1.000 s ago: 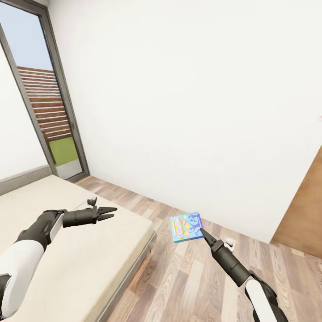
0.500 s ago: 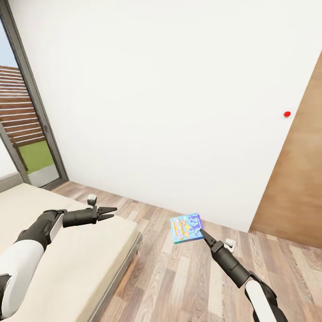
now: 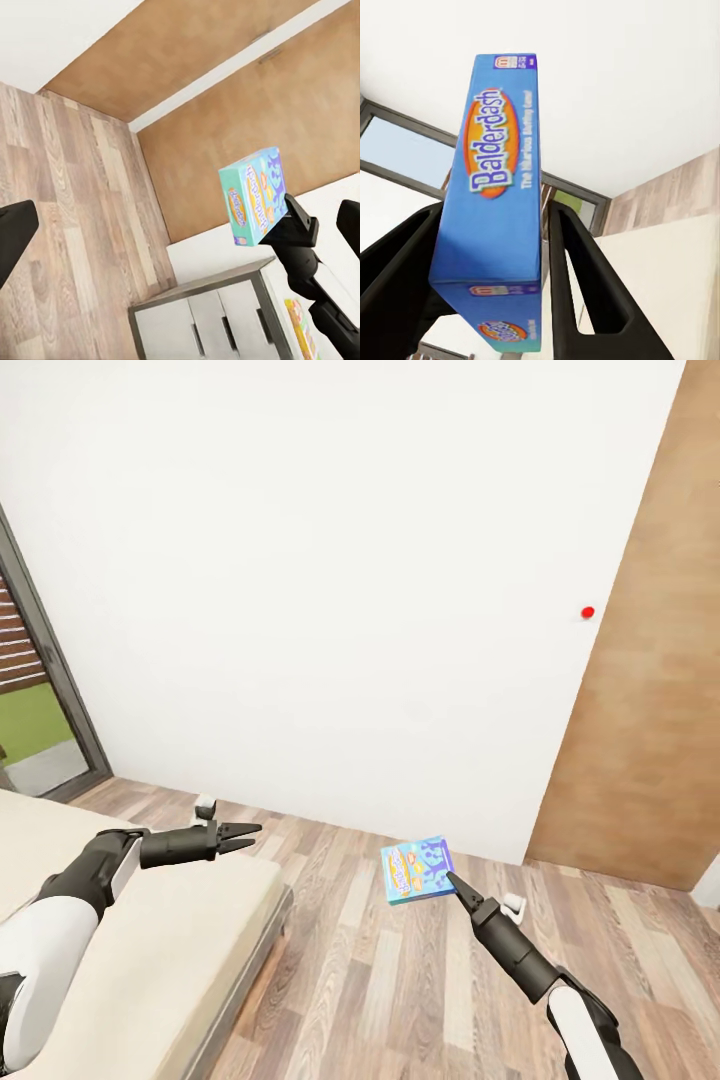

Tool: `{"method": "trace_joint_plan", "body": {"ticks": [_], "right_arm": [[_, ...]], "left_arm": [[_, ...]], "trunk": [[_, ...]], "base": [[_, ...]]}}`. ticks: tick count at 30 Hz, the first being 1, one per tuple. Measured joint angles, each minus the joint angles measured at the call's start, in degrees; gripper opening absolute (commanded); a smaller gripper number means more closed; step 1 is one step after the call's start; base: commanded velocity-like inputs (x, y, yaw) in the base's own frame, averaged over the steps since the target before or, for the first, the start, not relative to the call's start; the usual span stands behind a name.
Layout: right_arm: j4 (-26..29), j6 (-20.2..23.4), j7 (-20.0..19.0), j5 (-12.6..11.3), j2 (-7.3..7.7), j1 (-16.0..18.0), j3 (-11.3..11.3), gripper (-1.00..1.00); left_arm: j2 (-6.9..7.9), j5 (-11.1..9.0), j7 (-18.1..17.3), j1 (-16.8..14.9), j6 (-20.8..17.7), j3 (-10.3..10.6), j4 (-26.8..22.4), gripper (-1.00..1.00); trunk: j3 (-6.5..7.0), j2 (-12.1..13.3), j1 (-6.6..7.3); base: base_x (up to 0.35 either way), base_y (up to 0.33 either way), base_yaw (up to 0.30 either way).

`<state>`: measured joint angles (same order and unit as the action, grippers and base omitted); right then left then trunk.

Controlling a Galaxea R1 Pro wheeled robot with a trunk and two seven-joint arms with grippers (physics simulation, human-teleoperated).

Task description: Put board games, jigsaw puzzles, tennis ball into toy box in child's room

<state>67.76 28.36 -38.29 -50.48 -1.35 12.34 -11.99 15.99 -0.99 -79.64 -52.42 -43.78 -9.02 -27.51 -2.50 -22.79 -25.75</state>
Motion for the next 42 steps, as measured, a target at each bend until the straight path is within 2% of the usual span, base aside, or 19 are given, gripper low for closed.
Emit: {"method": "trace_joint_plan", "body": {"ticks": [12,31,42], "right_arm": [[0.00,0.01,-0.01,0.00,0.01,-0.01,0.00,-1.00],[-0.07,-0.04,-0.02,0.15,0.02,-0.02,-0.71,-1.00],[-0.09,-0.05,0.17,0.16,0.02,-0.02,-0.77,-1.00]], "left_arm": [[0.00,0.00,0.05,0.00,0.00,0.00,0.03,1.00],[0.07,0.01,-0.17,-0.01,0.03,0.00,0.07,1.00],[0.07,0.01,-0.18,-0.02,0.06,-0.01,0.06,1.00]], "trunk": [[0.00,0.00,0.00],[0.00,0.01,-0.01],[0.00,0.00,-0.01]], "base": [[0.000,0.000,-0.028],[-0.005,0.003,-0.267],[-0.129,0.124,-0.278]]}}
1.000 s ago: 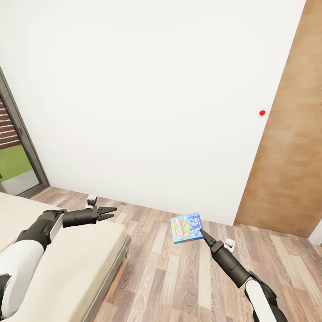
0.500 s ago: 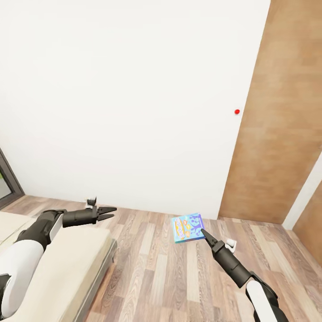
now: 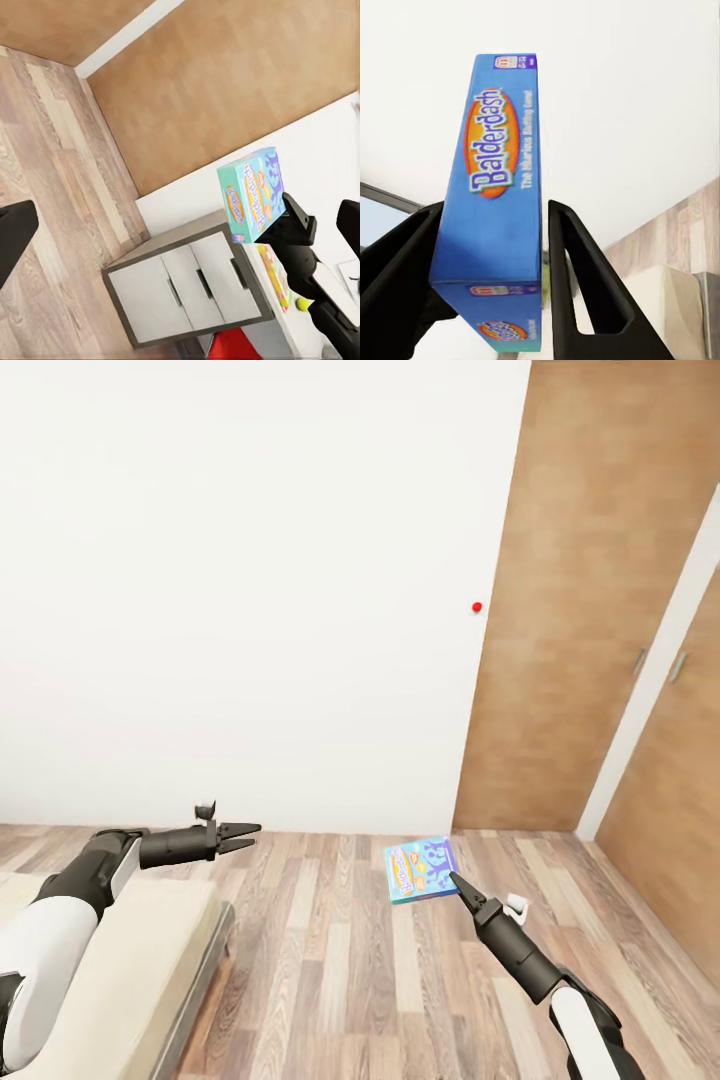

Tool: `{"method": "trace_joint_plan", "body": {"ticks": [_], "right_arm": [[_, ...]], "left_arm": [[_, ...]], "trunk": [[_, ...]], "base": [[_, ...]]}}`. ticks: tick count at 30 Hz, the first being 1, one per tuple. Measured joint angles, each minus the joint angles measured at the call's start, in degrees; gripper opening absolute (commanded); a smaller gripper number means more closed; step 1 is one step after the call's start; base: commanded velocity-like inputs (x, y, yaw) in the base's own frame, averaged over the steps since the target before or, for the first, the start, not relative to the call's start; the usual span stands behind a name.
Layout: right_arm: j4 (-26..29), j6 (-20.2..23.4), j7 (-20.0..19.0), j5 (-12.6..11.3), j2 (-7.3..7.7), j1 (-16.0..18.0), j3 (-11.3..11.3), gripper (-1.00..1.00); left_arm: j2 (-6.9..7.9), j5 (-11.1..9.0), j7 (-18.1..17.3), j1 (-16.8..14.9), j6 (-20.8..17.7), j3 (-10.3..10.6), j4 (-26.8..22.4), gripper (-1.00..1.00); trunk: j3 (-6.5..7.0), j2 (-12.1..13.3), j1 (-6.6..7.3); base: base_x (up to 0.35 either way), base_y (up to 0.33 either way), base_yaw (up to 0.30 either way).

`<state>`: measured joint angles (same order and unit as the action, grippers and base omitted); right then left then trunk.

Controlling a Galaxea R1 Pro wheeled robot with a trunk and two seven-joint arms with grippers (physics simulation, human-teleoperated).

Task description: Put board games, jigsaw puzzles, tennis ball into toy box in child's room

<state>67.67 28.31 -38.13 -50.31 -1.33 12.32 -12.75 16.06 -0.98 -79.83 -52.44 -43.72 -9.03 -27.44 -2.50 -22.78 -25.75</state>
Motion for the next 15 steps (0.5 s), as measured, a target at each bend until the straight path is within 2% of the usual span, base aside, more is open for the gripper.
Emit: {"method": "trace_joint_plan", "body": {"ticks": [5,11,15], "right_arm": [[0.03,-0.01,0.17,0.02,-0.02,0.01,0.00,-1.00],[0.08,0.07,0.26,0.12,-0.02,0.02,-0.03,-1.00],[0.08,0.13,0.25,-0.05,0.01,0.01,-0.03,-1.00]], "left_arm": [[0.01,-0.01,-0.02,0.01,0.02,0.01,-0.03,1.00],[0.02,-0.01,-0.04,0.02,0.02,0.00,-0.04,1.00],[0.00,0.02,-0.04,0.00,0.00,-0.01,-0.05,1.00]], "trunk": [[0.00,0.00,0.01],[0.00,0.00,0.01],[0.00,0.00,0.00]], "base": [[-0.016,0.011,-0.203],[-0.016,0.018,-0.037],[-0.101,0.145,-0.154]]}}
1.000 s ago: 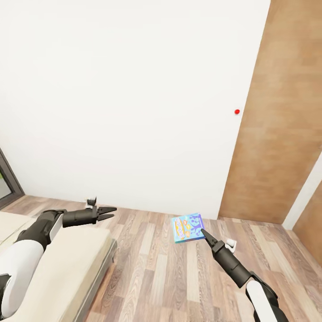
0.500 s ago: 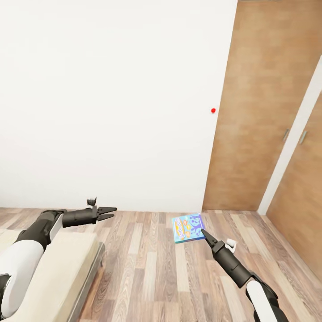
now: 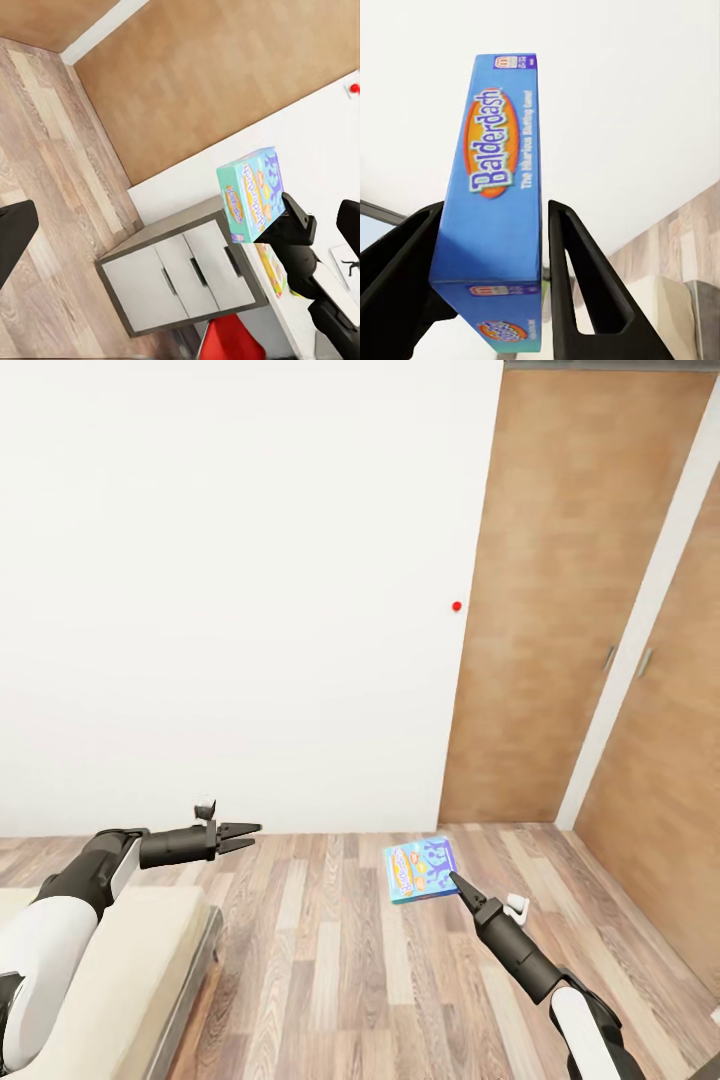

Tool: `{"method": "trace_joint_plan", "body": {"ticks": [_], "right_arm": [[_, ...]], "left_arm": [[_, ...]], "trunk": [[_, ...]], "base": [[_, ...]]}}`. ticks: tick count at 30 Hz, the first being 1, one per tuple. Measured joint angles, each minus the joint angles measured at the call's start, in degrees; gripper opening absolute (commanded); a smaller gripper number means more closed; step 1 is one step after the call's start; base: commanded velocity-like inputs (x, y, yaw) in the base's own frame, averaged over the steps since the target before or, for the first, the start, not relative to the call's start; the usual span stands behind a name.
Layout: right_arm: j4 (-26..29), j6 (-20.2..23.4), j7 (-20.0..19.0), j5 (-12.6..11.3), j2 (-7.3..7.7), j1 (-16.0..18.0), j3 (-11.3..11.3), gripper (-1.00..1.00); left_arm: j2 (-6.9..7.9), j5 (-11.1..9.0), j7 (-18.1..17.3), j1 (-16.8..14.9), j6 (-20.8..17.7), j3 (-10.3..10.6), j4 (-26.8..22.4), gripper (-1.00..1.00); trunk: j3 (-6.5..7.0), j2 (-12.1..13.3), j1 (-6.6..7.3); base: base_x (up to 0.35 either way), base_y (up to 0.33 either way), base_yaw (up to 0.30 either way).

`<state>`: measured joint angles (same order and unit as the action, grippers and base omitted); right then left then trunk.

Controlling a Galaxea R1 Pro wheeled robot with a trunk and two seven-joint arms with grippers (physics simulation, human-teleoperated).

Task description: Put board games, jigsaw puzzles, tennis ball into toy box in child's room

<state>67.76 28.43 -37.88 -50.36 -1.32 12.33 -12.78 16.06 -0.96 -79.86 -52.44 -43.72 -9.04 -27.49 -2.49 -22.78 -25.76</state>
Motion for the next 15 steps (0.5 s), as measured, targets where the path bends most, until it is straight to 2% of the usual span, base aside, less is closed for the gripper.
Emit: {"method": "trace_joint_plan", "body": {"ticks": [10,15], "right_arm": [[0.01,0.00,0.00,-0.08,0.07,-0.01,0.00,-1.00],[0.01,-0.01,0.01,-0.04,0.07,-0.01,-0.01,-1.00]], "left_arm": [[-0.01,0.00,-0.04,0.00,0.02,0.00,0.01,1.00],[0.00,-0.02,-0.03,0.00,0.02,0.01,0.02,1.00]], "trunk": [[0.00,0.00,0.00],[0.00,-0.01,0.01]], "base": [[-0.129,0.115,-0.267],[-0.075,0.037,-0.278]]}}
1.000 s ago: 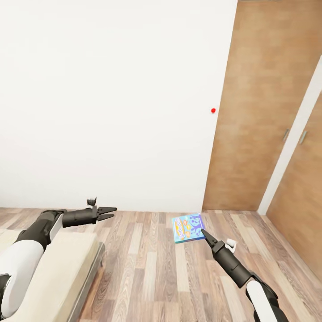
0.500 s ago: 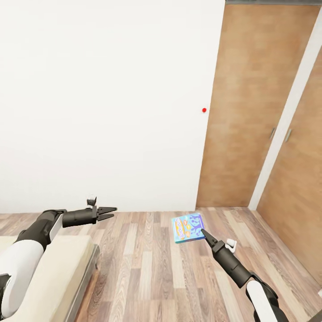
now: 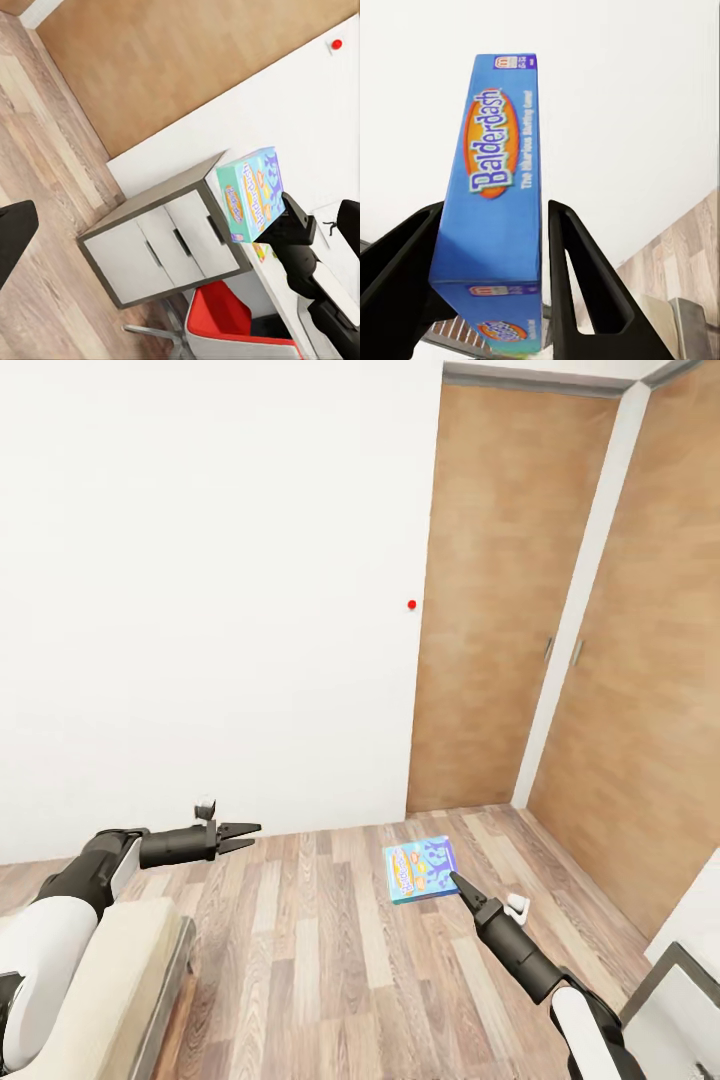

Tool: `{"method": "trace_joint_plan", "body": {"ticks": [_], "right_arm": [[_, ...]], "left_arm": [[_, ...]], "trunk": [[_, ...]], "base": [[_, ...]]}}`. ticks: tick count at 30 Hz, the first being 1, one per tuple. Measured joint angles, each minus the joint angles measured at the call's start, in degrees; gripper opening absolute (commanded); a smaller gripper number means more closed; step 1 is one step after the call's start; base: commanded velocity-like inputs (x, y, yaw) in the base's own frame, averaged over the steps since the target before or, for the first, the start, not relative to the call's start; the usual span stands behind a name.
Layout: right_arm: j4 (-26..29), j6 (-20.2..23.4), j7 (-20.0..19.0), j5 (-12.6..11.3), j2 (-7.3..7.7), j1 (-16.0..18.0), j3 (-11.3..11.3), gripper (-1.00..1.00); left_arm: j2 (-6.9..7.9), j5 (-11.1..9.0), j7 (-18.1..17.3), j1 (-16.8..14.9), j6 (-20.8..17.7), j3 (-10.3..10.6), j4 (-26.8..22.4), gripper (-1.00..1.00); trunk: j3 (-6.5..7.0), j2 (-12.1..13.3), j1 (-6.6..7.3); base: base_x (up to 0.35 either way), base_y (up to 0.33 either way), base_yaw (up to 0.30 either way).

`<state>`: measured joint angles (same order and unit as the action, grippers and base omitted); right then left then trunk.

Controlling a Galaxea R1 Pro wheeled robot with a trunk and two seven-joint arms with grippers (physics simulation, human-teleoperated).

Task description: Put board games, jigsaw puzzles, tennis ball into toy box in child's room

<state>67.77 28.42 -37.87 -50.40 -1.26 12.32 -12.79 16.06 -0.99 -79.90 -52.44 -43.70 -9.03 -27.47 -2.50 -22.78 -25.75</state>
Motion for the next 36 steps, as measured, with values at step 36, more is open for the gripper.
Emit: {"method": "trace_joint_plan", "body": {"ticks": [36], "right_arm": [[-0.09,-0.06,-0.01,0.00,0.00,0.00,0.01,-1.00]], "left_arm": [[-0.06,0.02,0.08,0.00,0.00,-0.01,0.00,1.00]], "trunk": [[0.00,0.00,0.00]], "base": [[-0.001,0.117,-0.279]]}}
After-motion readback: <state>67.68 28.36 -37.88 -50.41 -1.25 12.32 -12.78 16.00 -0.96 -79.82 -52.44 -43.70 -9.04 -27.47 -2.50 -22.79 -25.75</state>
